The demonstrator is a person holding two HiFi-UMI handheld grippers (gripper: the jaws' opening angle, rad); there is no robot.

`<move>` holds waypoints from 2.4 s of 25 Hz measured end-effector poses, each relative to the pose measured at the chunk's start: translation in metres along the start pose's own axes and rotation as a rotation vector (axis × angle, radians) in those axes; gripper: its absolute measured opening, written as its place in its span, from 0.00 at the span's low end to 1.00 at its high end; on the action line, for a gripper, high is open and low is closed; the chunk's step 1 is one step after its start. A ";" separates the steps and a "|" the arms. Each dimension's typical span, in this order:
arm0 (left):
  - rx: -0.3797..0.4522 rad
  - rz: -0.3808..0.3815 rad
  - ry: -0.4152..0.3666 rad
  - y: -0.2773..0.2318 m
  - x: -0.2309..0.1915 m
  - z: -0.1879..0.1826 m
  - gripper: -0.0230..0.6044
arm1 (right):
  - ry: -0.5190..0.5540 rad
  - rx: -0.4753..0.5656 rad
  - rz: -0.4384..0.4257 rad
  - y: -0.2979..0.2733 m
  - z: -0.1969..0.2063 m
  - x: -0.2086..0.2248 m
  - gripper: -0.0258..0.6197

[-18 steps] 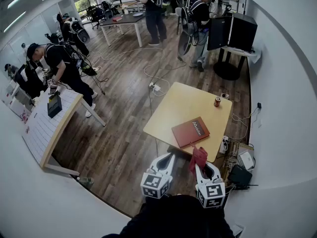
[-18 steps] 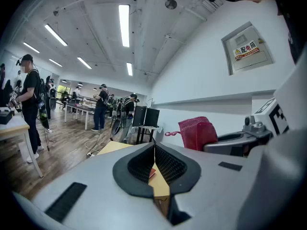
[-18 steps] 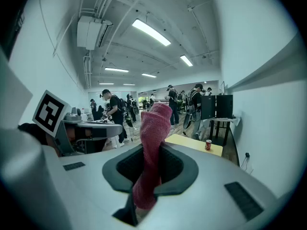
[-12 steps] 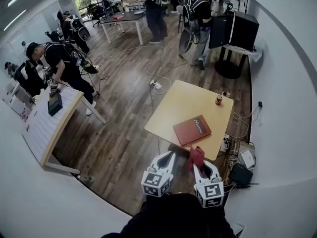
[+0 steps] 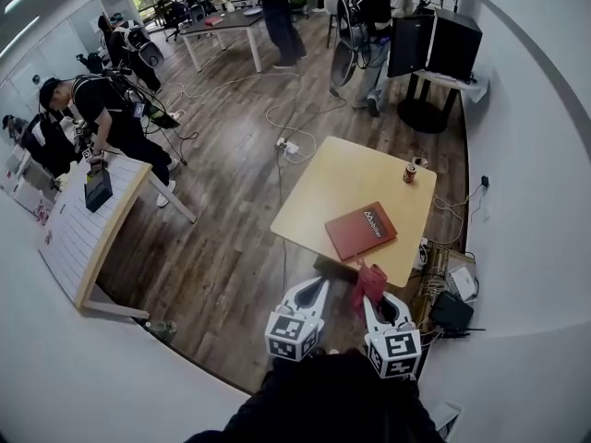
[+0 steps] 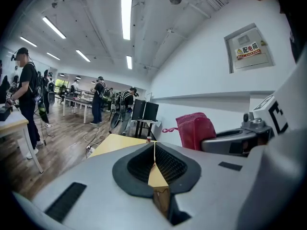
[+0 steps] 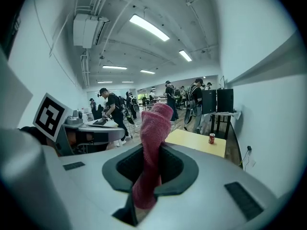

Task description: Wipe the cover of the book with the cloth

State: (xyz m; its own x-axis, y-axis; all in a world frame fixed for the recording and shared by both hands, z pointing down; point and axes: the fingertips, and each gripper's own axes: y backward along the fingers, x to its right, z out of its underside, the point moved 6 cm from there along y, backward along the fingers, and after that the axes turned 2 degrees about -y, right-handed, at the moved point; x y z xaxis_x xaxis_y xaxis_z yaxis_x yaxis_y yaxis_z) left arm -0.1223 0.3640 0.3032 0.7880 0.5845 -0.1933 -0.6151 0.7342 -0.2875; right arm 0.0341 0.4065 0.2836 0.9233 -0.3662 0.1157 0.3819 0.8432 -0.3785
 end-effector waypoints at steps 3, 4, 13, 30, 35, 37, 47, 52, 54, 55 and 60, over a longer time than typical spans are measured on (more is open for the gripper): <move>-0.026 -0.002 0.012 0.006 -0.009 0.012 0.09 | -0.017 -0.019 -0.008 -0.008 0.008 -0.009 0.16; -0.036 -0.002 0.015 0.008 -0.012 0.016 0.09 | -0.023 -0.027 -0.011 -0.010 0.012 -0.012 0.16; -0.125 0.011 0.050 0.020 -0.036 0.052 0.09 | -0.076 -0.112 -0.012 -0.029 0.039 -0.029 0.16; -0.185 -0.009 0.067 -0.124 -0.069 0.042 0.10 | -0.071 -0.179 -0.132 -0.144 0.012 0.065 0.16; -0.223 -0.029 0.114 -0.181 -0.077 0.043 0.10 | -0.076 -0.228 -0.183 -0.186 0.003 0.111 0.16; -0.250 -0.042 0.141 -0.200 -0.083 0.048 0.10 | -0.080 -0.247 -0.194 -0.202 0.000 0.130 0.16; -0.339 -0.136 0.258 -0.250 -0.113 0.072 0.10 | -0.108 -0.324 -0.209 -0.250 0.007 0.198 0.16; -0.376 -0.154 0.287 -0.266 -0.128 0.090 0.13 | -0.126 -0.374 -0.216 -0.272 0.018 0.207 0.16; -0.403 -0.151 0.306 -0.273 -0.134 0.104 0.20 | -0.129 -0.394 -0.223 -0.283 0.023 0.206 0.16; -0.421 -0.149 0.316 -0.275 -0.138 0.112 0.21 | -0.129 -0.405 -0.226 -0.287 0.027 0.204 0.16; -0.518 -0.136 0.380 -0.288 -0.153 0.155 0.24 | -0.113 -0.464 -0.253 -0.322 0.046 0.192 0.16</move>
State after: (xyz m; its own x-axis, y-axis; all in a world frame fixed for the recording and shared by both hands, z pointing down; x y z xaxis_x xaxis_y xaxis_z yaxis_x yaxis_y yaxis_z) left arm -0.0700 0.1161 0.5607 0.8706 0.2657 -0.4141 -0.4920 0.4759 -0.7290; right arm 0.0901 0.0833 0.4702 0.8132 -0.4691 0.3444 0.5584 0.4624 -0.6887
